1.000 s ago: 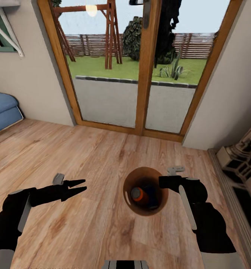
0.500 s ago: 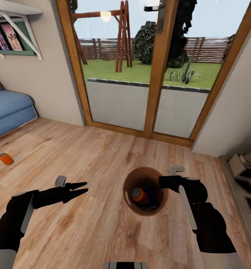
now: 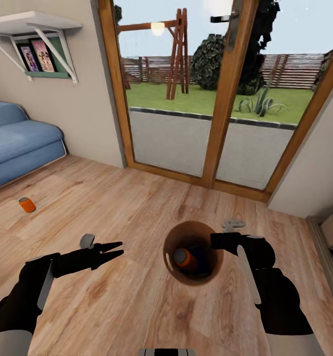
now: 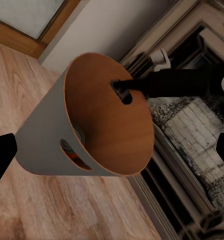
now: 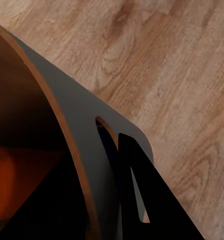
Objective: Put the three can of soda from the living room inside the tash can in the kitchen.
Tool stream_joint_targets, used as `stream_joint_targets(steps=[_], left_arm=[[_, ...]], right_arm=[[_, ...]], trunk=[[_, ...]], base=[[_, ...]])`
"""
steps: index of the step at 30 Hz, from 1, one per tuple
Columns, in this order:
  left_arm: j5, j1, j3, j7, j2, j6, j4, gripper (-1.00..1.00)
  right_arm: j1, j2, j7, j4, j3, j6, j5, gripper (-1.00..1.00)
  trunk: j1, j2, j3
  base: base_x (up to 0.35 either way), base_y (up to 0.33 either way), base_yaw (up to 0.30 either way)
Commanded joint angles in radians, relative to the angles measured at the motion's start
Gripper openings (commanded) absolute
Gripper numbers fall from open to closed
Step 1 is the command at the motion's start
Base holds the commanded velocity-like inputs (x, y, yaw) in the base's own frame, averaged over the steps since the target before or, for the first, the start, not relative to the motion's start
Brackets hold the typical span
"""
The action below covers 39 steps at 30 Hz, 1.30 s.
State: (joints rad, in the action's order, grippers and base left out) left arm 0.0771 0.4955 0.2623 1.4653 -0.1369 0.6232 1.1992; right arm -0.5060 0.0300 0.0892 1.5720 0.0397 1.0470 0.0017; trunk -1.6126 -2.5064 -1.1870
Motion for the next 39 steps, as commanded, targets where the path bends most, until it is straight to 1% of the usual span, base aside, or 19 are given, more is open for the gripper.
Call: stream_joint_targets(steps=[1,11,22,39], left_arm=[[0.0,0.0,0.0,0.0,0.0,0.0,0.001,1.0],[0.001,0.0,-0.001,0.0,0.001,-0.002,0.01,1.0],[0.002,0.0,-0.002,0.001,0.003,-0.037,0.014,1.0],[0.003,0.0,-0.002,0.003,0.004,-0.045,0.013,1.0]], right_arm=[[0.0,0.0,0.001,0.0,0.0,0.0,-0.017,-1.0],[0.0,-0.003,0.003,0.0,0.0,0.0,-0.017,-1.0],[0.0,-0.004,0.004,0.0,0.0,0.0,-0.017,-1.0],[0.0,-0.001,0.004,0.0,0.0,0.0,-0.017,-1.0]], trunk=[[0.0,0.0,0.002],[0.0,0.0,0.013],[0.0,0.0,0.014],[0.0,0.0,0.041]], base=[[0.0,0.0,0.169],[0.0,0.0,0.131],[0.082,0.0,0.005],[0.002,0.0,0.0]])
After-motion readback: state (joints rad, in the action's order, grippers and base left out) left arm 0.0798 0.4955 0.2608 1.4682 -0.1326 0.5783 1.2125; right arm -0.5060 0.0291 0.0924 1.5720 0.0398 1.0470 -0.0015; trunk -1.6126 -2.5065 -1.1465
